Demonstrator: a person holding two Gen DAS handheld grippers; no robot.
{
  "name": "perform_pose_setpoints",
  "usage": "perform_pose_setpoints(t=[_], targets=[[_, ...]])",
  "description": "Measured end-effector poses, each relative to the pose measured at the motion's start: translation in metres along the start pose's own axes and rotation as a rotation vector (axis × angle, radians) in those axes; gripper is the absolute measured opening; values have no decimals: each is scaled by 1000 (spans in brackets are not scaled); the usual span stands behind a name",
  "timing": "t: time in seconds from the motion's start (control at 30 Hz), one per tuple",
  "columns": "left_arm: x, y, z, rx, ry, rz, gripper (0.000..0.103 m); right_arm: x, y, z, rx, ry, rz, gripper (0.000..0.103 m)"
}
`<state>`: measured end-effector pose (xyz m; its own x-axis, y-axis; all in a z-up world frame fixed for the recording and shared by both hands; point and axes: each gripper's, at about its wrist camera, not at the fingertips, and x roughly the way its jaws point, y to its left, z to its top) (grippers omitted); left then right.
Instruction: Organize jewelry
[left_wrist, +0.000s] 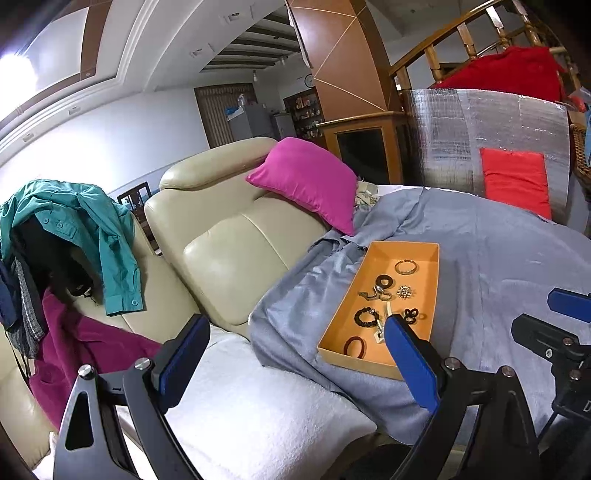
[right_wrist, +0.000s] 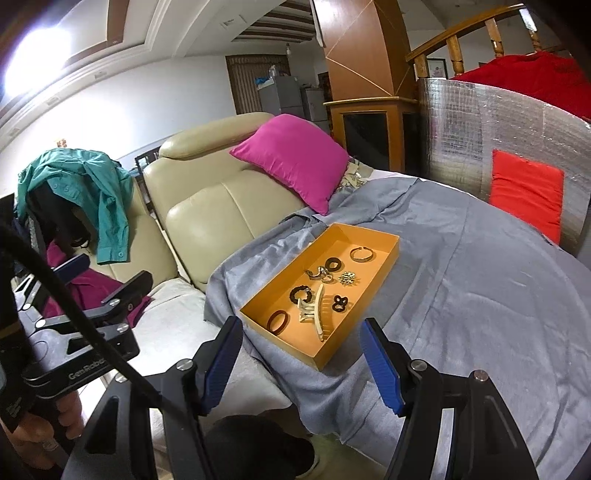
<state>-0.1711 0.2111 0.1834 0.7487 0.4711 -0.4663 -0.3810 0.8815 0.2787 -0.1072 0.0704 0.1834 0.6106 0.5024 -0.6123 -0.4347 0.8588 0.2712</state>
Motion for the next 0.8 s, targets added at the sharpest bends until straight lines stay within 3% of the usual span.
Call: perform_pose_setpoints(t=[0.8], targets=[[15, -2, 3, 1, 25, 9, 95, 16, -6, 5, 25, 2, 3, 70]])
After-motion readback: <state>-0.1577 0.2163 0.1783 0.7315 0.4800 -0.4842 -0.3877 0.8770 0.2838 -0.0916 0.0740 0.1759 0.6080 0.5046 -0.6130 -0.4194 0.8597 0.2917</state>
